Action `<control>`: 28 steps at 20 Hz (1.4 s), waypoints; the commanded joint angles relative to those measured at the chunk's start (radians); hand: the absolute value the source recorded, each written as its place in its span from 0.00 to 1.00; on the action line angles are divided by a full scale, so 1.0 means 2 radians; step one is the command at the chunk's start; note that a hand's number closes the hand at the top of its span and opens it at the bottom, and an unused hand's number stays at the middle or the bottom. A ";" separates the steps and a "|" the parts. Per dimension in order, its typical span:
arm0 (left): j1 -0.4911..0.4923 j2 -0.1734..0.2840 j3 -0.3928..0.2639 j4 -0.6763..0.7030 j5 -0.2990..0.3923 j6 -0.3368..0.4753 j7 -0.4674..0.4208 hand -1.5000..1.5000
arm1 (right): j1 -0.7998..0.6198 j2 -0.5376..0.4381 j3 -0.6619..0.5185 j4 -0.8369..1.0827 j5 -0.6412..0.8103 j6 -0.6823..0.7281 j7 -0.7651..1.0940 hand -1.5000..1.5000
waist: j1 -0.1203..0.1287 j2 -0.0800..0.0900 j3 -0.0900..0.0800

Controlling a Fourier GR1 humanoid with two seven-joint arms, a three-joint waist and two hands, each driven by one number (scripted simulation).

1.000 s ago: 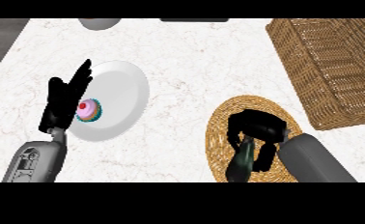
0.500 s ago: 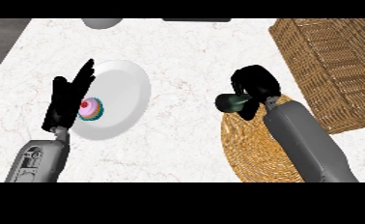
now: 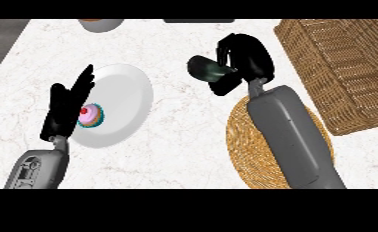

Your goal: Pick the eggplant from the placemat and place it in the basket

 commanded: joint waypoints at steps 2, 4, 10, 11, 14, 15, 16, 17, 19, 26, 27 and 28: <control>-0.010 0.002 0.005 0.006 -0.004 0.005 0.005 0.50 | -0.054 0.009 -0.063 -0.107 -0.041 0.009 0.079 1.00 | -0.009 -0.002 0.000; -0.001 -0.009 0.000 0.016 -0.009 0.009 -0.015 0.50 | -0.079 0.015 -0.071 -0.134 -0.040 0.011 0.115 1.00 | -0.004 0.000 0.000; 0.002 -0.008 -0.001 0.016 -0.012 0.000 -0.022 0.50 | -0.172 -0.040 -0.131 -0.145 -0.063 0.068 0.173 1.00 | 0.002 0.003 0.000; -0.008 0.002 0.002 0.000 -0.006 -0.009 0.007 0.50 | -0.170 -0.037 -0.130 -0.164 -0.062 0.073 0.197 1.00 | 0.002 0.002 0.000; -0.016 -0.007 0.003 0.012 -0.008 -0.006 -0.003 0.50 | -0.210 -0.063 -0.150 -0.134 -0.073 0.088 0.206 1.00 | 0.004 0.003 0.000; -0.001 -0.026 -0.012 -0.006 -0.024 0.016 -0.002 0.50 | -0.236 -0.084 -0.172 -0.105 -0.083 0.093 0.196 1.00 | 0.006 0.003 0.000; -0.017 -0.013 0.005 0.025 -0.010 0.000 -0.010 0.50 | -0.234 -0.097 -0.177 -0.115 -0.082 0.099 0.202 1.00 | 0.003 0.004 0.000; -0.031 -0.007 0.004 0.005 -0.010 -0.002 0.016 0.50 | -0.259 -0.094 -0.180 -0.075 -0.070 0.070 0.192 1.00 | 0.007 0.004 0.000; 0.004 -0.007 0.005 0.019 -0.009 -0.012 -0.037 0.50 | -0.265 -0.114 -0.172 -0.069 -0.059 0.092 0.214 1.00 | 0.006 0.004 0.000; -0.009 -0.014 -0.004 -0.012 -0.012 -0.006 0.007 0.50 | -0.270 -0.217 -0.119 0.027 0.020 0.156 0.165 1.00 | 0.009 0.005 0.000; -0.028 -0.014 0.003 0.012 -0.016 0.003 0.007 0.50 | -0.254 -0.234 -0.118 0.041 0.025 0.161 0.147 1.00 | 0.004 0.007 0.000; -0.010 -0.008 0.005 0.002 -0.014 -0.004 -0.006 0.50 | -0.254 -0.248 -0.126 0.058 0.025 0.160 0.135 1.00 | 0.009 0.006 0.000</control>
